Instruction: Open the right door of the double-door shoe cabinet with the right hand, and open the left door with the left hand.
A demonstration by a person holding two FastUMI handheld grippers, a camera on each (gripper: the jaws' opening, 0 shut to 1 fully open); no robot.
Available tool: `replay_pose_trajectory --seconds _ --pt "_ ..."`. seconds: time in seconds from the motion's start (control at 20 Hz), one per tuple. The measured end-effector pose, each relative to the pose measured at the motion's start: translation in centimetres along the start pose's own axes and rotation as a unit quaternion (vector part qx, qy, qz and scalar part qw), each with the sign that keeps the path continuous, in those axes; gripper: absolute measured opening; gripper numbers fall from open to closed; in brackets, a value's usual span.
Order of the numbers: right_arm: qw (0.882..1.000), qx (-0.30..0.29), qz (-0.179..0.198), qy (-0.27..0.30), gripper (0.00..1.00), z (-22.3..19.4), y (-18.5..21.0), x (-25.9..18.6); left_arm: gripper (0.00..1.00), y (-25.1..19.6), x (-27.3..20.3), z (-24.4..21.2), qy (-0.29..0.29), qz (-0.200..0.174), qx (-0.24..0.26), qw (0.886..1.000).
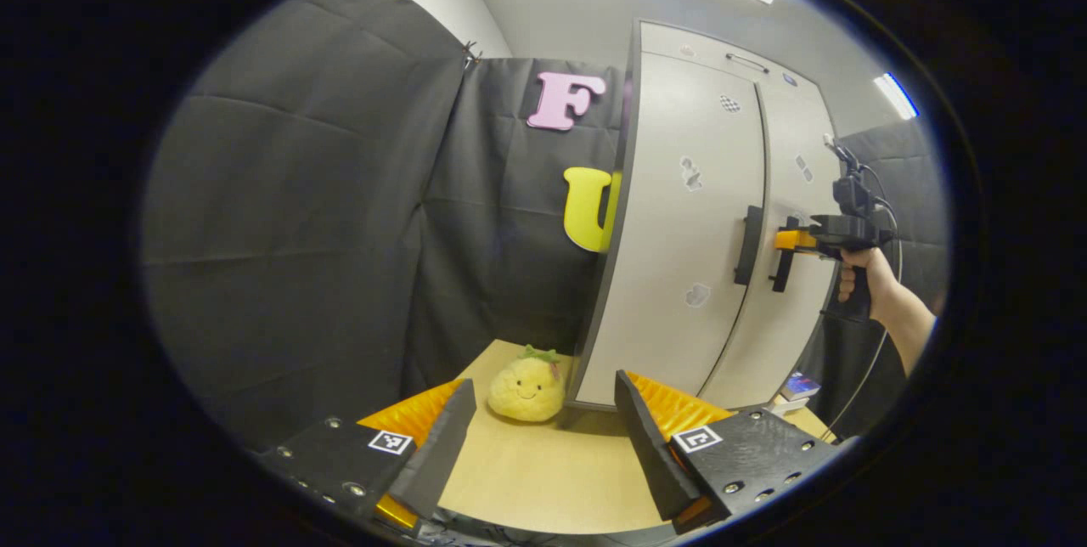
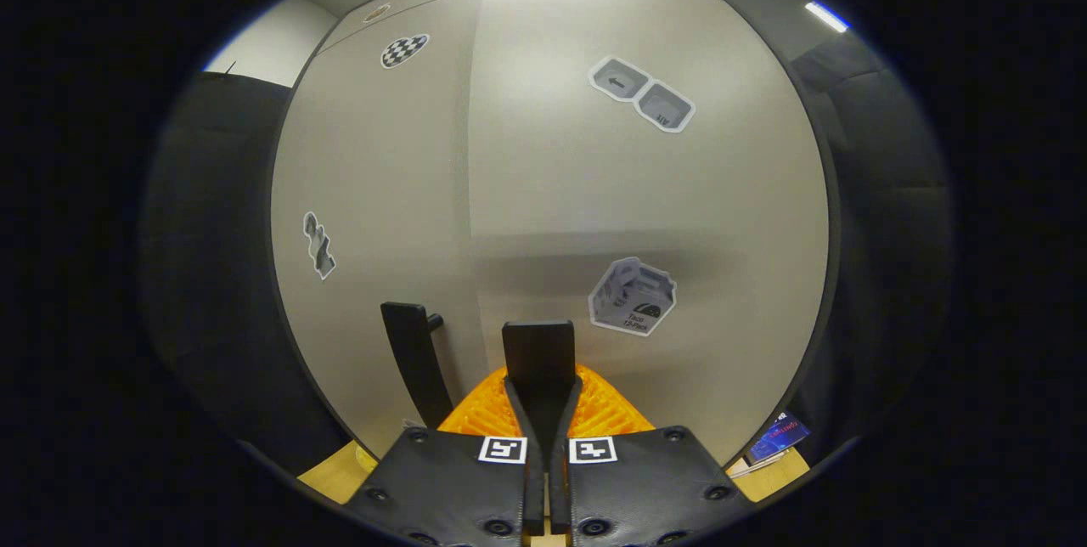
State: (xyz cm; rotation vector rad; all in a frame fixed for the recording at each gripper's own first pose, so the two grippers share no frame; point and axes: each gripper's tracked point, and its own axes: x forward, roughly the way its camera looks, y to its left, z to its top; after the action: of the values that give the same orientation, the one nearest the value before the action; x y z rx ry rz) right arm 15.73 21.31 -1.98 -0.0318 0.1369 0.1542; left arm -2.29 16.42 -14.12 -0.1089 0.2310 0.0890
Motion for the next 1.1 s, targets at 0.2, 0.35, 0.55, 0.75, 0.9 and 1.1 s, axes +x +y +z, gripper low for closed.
replay_pose_trajectory --seconds 0.2,0.35,0.55,0.75,0.9,1.1 --pt "1.000 0.002 0.014 -0.008 0.04 -0.1 -0.3 -2.3 0.95 -1.3 -0.2 0.1 0.001 -0.010 0.007 1.000" --pt "0.999 0.019 0.028 -0.006 0.04 0.1 -0.4 -3.8 0.95 -2.7 0.2 -0.7 0.008 -0.022 0.003 1.000" --pt "0.999 0.020 0.030 -0.025 0.04 0.7 -0.8 -5.0 0.94 -4.5 0.5 -1.7 0.020 -0.033 0.005 0.999" --pt "0.999 0.022 0.008 -0.041 0.04 1.2 -1.1 -5.8 0.95 -5.3 0.7 -2.6 0.032 -0.038 0.008 0.999" --pt "0.999 0.024 0.012 -0.035 0.04 1.2 -1.3 -6.0 0.94 -6.0 1.4 -3.1 0.043 -0.041 0.000 0.998" --pt "0.999 0.026 0.001 -0.035 0.00 2.0 -1.7 -6.3 0.95 -6.5 2.2 -3.4 0.048 -0.046 -0.001 0.998"
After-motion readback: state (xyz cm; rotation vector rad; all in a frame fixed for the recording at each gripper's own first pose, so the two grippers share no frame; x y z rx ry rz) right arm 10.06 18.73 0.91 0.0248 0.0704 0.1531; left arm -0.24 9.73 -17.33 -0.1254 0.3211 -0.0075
